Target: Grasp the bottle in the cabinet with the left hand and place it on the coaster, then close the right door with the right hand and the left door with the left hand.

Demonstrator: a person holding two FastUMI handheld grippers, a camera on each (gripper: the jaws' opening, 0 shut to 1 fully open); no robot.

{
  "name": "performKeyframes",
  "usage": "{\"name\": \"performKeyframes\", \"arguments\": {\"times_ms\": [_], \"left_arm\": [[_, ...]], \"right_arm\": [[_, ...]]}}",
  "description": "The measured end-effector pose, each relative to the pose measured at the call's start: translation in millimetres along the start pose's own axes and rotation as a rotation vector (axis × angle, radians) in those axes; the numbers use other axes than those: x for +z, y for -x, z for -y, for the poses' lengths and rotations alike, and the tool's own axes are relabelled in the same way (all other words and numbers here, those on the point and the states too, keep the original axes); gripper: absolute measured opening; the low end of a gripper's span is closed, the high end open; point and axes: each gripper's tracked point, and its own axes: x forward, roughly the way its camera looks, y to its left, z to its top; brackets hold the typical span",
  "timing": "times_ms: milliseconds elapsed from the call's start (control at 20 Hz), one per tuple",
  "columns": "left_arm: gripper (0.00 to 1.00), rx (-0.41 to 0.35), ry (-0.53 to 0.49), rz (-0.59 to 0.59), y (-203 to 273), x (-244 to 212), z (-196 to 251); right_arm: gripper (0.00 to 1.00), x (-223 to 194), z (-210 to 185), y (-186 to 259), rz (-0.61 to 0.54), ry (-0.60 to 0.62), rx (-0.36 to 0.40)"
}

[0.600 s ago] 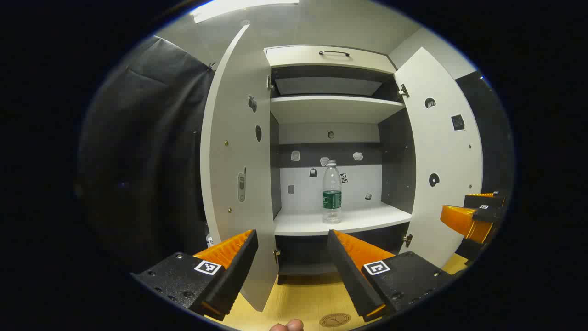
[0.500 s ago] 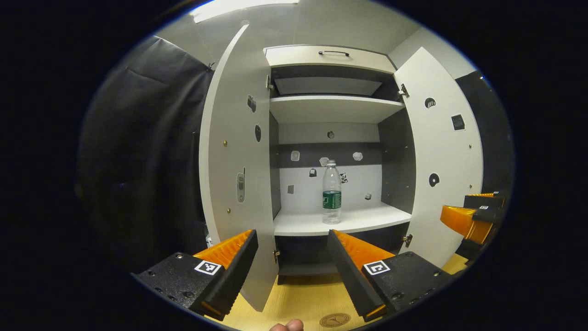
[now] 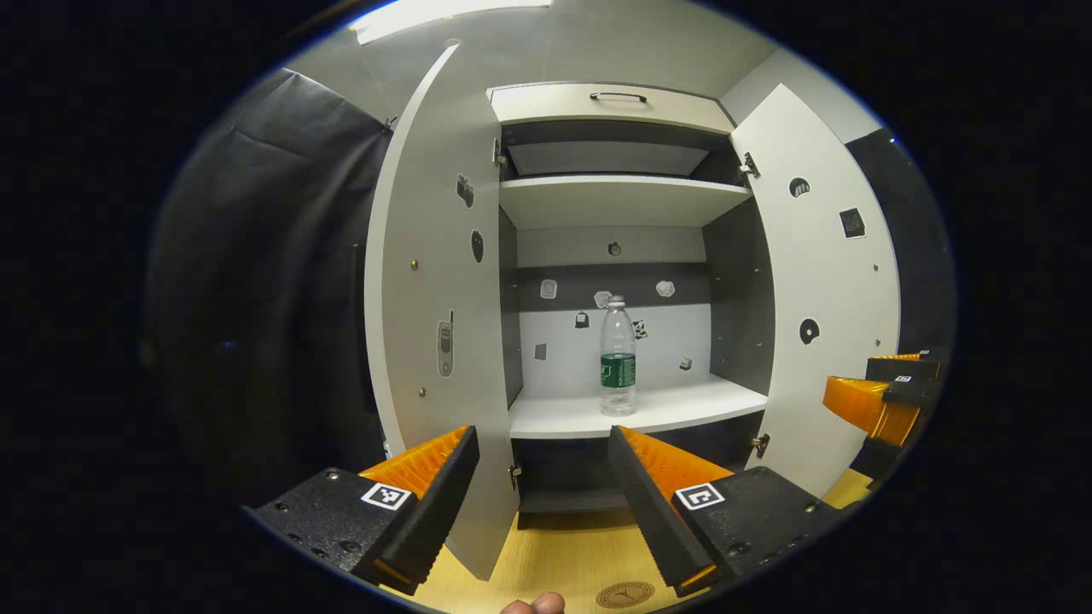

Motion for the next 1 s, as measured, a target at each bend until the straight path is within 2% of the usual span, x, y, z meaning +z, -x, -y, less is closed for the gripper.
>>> {"name": "performKeyframes", "arguments": {"times_ms": [1000], "left_arm": [[0.96, 0.002, -0.007, -0.003, 6.6, -0.4, 6.2]], "right_arm": [[0.99, -0.7, 2.3, 3.5, -0.007, -0.010, 0.018]]}}
